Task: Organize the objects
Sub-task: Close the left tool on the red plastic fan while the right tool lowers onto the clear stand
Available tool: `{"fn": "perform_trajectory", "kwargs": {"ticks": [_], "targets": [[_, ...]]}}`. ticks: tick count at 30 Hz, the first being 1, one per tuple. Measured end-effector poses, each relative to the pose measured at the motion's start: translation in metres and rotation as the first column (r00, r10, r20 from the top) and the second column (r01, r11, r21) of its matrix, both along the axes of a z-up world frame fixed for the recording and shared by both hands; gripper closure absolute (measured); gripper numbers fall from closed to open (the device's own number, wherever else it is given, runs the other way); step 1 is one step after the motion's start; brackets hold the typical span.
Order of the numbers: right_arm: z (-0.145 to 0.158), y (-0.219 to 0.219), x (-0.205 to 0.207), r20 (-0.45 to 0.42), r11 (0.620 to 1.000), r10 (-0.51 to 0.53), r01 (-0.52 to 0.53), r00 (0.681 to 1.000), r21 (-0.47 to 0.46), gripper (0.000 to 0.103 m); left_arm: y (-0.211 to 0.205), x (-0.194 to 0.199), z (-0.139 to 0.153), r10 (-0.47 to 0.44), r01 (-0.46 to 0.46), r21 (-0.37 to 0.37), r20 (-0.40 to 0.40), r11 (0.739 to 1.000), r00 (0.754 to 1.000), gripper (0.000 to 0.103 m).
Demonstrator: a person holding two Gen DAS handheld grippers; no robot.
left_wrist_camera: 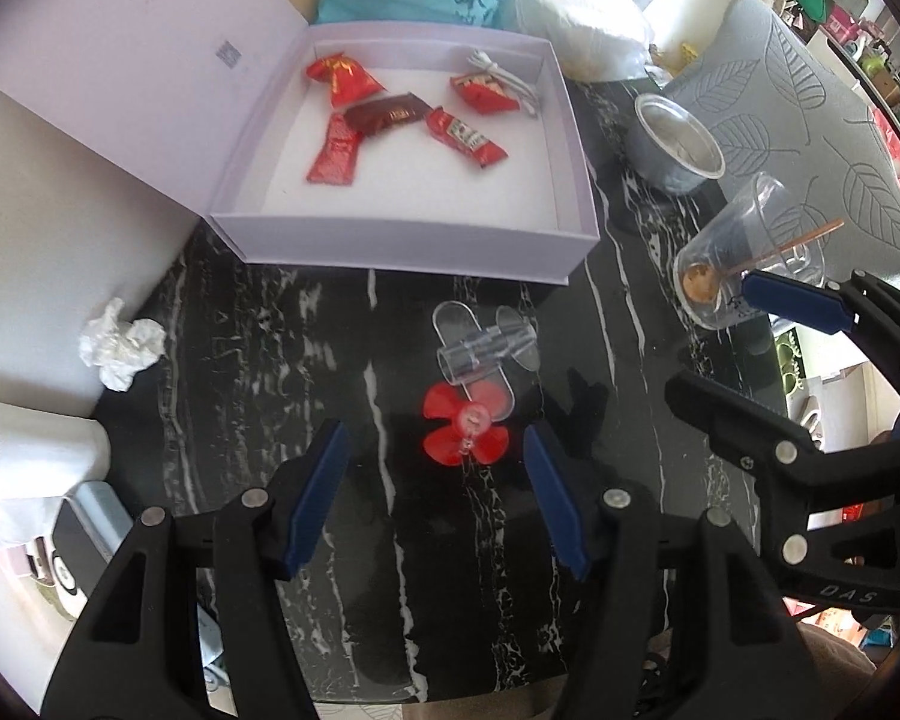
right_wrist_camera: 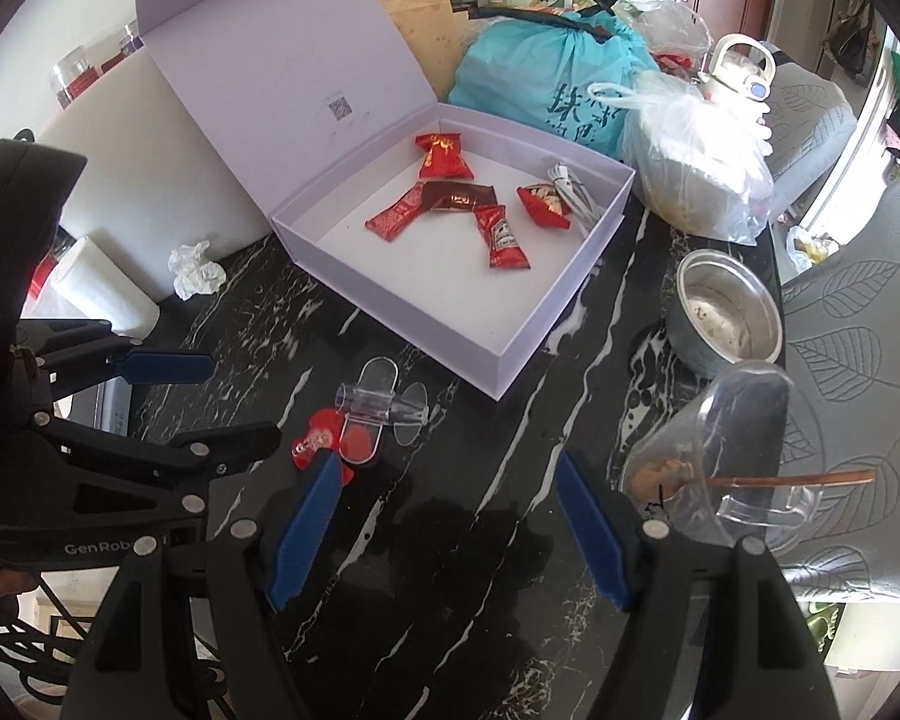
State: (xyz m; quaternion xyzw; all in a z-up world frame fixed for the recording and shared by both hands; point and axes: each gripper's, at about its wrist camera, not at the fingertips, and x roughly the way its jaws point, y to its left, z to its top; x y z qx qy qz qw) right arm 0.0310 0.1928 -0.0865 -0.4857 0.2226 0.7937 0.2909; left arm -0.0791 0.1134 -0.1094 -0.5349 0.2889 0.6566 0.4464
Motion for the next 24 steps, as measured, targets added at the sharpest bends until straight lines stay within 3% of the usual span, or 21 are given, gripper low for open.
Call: {"fn": "perform_trajectory", "kwargs": {"ticks": [3, 4, 10, 11, 15, 16, 19, 24], "targets": [[-0.009, -0.001, -0.001, 0.006, 1.0, 0.017, -0.017, 1.0, -0.011, 0.029, 0.001, 0.002, -0.012, -0.005, 0.005, -0.006, 0.017, 1.0, 1.0, 0.043], [-0.012, -0.002, -0.002, 0.014, 1.0, 0.025, -0.025, 1.0, -0.012, 0.029, 0.002, 0.003, -0.016, 0.031, -0.031, -0.003, 0.015, 1.0, 0.999, 0.043], [-0.035, -0.004, -0.004, 0.032, 0.999, 0.029, -0.028, 0.999, -0.046, 0.029, 0.007, 0.004, -0.036, 0.008, -0.008, -0.004, 0.031, 1.0, 0.999, 0.043], [-0.038, -0.004, -0.004, 0.033, 0.998, 0.025, -0.023, 0.999, -0.052, 0.029, 0.007, 0.003, -0.038, 0.066, -0.066, 0.013, 0.018, 0.998, 0.998, 0.043], [-0.052, -0.004, -0.003, 0.032, 0.996, 0.0, 0.003, 0.999, -0.085, 0.029, 0.01, 0.0, -0.046, 0.046, -0.047, 0.02, 0.029, 0.999, 0.999, 0.044], [-0.056, -0.004, -0.003, 0.032, 0.996, -0.004, 0.007, 0.999, -0.09, 0.029, 0.011, 0.0, -0.047, -0.023, 0.024, -0.018, 0.053, 1.0, 0.998, 0.044], [-0.063, -0.003, -0.004, 0.039, 0.995, -0.014, 0.018, 0.999, -0.098, 0.029, 0.012, -0.002, -0.053, -0.04, 0.04, 0.004, 0.046, 0.999, 0.998, 0.044], [-0.071, 0.001, -0.005, 0.04, 0.994, -0.035, 0.039, 0.999, -0.104, 0.029, 0.014, -0.002, -0.06, -0.07, 0.068, 0.035, 0.05, 0.997, 0.996, 0.059]]}}
